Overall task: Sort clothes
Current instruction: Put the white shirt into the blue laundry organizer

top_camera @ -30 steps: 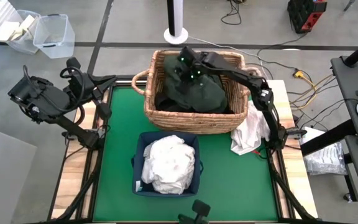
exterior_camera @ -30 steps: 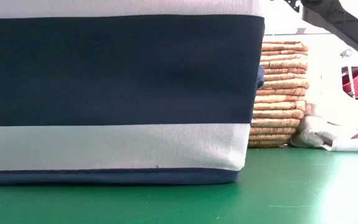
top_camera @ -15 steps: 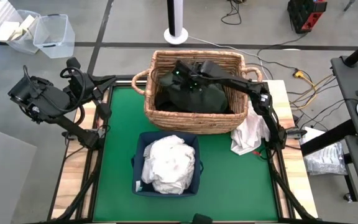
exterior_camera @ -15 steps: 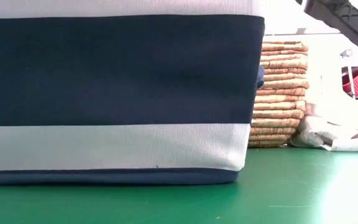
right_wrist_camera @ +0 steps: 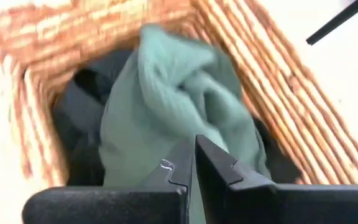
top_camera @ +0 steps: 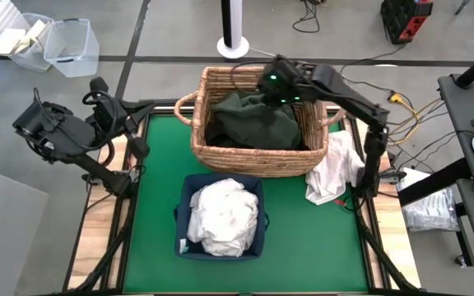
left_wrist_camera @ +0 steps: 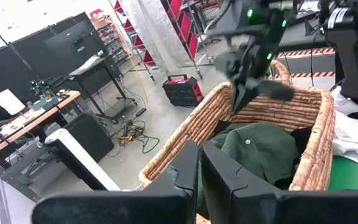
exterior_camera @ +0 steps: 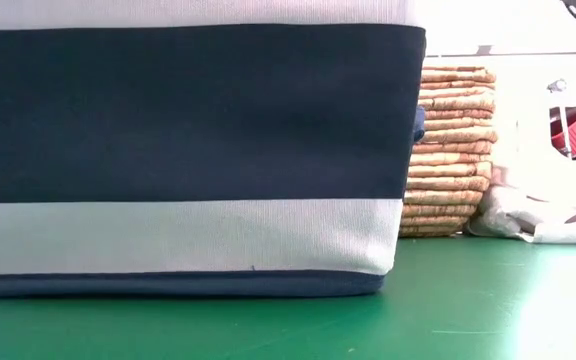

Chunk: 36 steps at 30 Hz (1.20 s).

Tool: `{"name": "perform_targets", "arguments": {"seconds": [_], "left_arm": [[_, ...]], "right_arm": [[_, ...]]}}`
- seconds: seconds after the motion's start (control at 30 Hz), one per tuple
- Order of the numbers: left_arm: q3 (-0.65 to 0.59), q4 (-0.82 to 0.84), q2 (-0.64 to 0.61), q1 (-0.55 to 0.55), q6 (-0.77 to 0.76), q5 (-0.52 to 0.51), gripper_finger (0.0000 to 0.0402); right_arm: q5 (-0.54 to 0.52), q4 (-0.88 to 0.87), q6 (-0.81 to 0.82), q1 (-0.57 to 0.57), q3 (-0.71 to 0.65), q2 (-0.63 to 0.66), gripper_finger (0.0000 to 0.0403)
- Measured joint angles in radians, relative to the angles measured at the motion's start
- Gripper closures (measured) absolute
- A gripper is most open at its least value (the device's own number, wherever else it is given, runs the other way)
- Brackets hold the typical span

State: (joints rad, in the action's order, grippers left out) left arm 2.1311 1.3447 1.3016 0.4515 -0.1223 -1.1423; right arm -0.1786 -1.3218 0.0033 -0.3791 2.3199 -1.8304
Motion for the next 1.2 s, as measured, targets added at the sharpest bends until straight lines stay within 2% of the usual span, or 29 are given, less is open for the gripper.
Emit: {"name": "perform_targets", "arguments": {"seconds": [0.27,0.6,0.73,1.0,1.2], "left_arm": [[0.000,0.007,0.021,0.000,0.000,0.000,0.0401],[0.000,0.010,0.046,0.000,0.000,0.001,0.0401],[0.000,0.010,0.051,0.000,0.000,0.001,0.0402],[0.000,0.010,0.057,0.000,0.001,0.001,0.0401],[0.000,0.010,0.057,0.000,0.001,0.001,0.0401]], "right_arm": [[0.047,-0.248,0.089,0.039,-0.001,0.161,0.0390],[0.055,-0.249,0.339,0.163,-0.101,0.386,0.0390],[0.055,-0.248,0.372,0.245,-0.189,0.454,0.0390],[0.055,-0.249,0.371,0.467,-0.454,0.563,0.0390],[0.055,-0.249,0.453,0.597,-0.625,0.627,0.0390]]}}
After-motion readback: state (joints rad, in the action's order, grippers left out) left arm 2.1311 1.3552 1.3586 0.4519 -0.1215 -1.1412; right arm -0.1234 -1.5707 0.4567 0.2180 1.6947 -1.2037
